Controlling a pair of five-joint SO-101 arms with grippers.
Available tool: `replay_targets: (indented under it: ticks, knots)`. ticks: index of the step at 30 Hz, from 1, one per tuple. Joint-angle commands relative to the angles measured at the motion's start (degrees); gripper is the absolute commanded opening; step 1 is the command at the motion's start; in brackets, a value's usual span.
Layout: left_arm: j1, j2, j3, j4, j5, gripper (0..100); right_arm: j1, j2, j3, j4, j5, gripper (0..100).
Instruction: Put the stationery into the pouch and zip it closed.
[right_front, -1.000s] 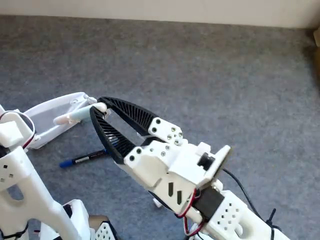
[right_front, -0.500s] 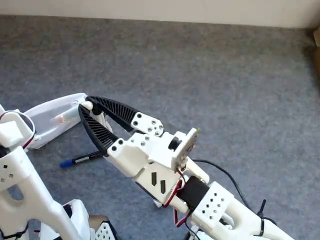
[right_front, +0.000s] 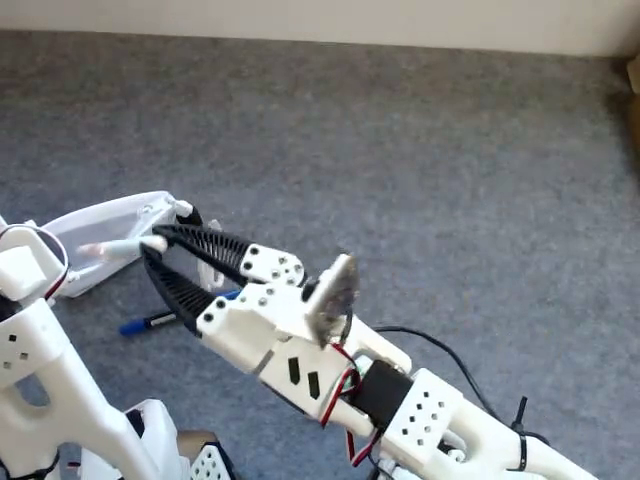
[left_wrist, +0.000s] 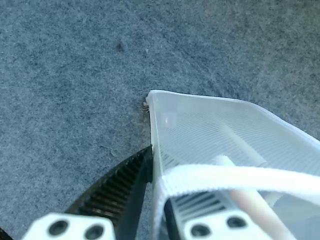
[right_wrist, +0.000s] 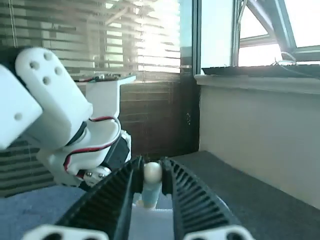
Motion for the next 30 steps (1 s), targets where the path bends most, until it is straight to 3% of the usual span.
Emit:
replay_targets:
  ticks: [1,12,19,30]
  knots:
    - [1.10,0.22,-0.04,-1.58,0.70,1,-1.71,0.04,-4.35,3.91,5.27,0.5]
    - [1.10,0.22,0.04,-1.49,0.70,1,-1.71,0.04,-4.44,5.32,6.68,0.9]
    - [1.10,0.22,0.04,-1.58,0.70,1,-1.71,-0.57,-4.35,5.32,6.68,18.9]
    - [1.10,0.22,0.13,-1.58,0.70,1,-1.54,-0.57,-4.00,5.32,6.68,19.5]
